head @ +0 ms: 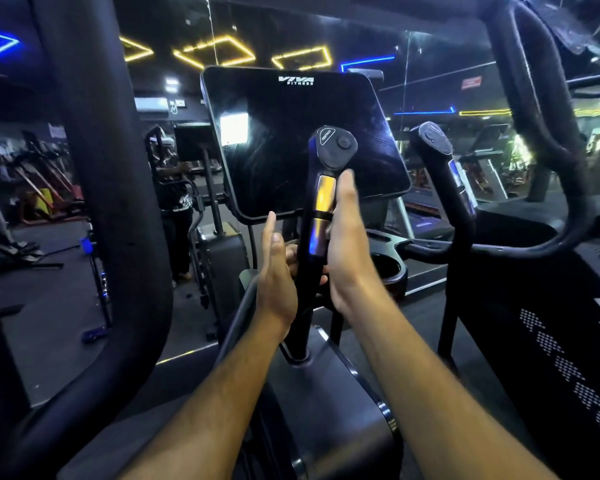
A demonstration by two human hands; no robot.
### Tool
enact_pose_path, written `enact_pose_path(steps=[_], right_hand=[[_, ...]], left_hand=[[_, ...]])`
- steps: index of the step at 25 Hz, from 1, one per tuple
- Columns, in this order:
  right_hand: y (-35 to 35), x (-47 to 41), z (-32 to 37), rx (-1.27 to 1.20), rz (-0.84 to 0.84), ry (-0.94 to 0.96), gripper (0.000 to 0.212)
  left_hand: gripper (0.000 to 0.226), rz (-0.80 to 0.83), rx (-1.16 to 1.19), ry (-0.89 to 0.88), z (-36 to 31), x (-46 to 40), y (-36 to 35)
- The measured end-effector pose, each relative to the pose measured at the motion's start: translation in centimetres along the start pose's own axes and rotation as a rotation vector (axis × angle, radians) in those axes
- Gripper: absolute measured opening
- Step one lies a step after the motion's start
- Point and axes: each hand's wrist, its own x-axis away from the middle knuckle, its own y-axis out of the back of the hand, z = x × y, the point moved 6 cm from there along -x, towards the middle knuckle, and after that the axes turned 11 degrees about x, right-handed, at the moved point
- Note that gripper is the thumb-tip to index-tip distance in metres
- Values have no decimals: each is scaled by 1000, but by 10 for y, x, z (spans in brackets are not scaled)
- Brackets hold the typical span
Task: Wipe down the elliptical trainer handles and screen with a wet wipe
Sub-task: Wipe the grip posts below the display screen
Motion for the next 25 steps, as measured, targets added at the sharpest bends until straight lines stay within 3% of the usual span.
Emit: enact_pose_path(steps=[3, 6, 8, 10, 12, 15, 18, 20, 23, 25], right_hand=[[-11, 43, -15, 175, -85, 151, 88], [-20, 69, -24, 325, -124, 275, 88], [-14, 47, -17, 280, -154, 254, 88], [-1, 9, -8, 156, -169, 106, 89], [4, -2, -5, 61, -149, 102, 96], [-8, 33, -32, -13, -128, 199, 83], [-21, 68, -57, -102, -155, 257, 76], [-30, 78, -62, -7, -183, 286, 72], [-47, 84, -76, 100, -241, 210, 73], [-44, 73, -75, -117, -271, 95, 67]], left_hand=[[48, -27, 9, 41, 14, -9, 11], [66, -5, -26, 11, 11, -14, 13], [50, -9, -53, 6, 13, -14, 12], [43, -25, -59, 12, 10, -8, 9], [45, -5, -68, 8, 7, -5, 8], [51, -15, -29, 67, 13, -10, 15], [74, -12, 16, 123, 12, -10, 17], [76, 10, 22, 120, 15, -13, 18], [75, 10, -14, 132, 17, -18, 22], [74, 0, -12, 130, 18, -19, 23]])
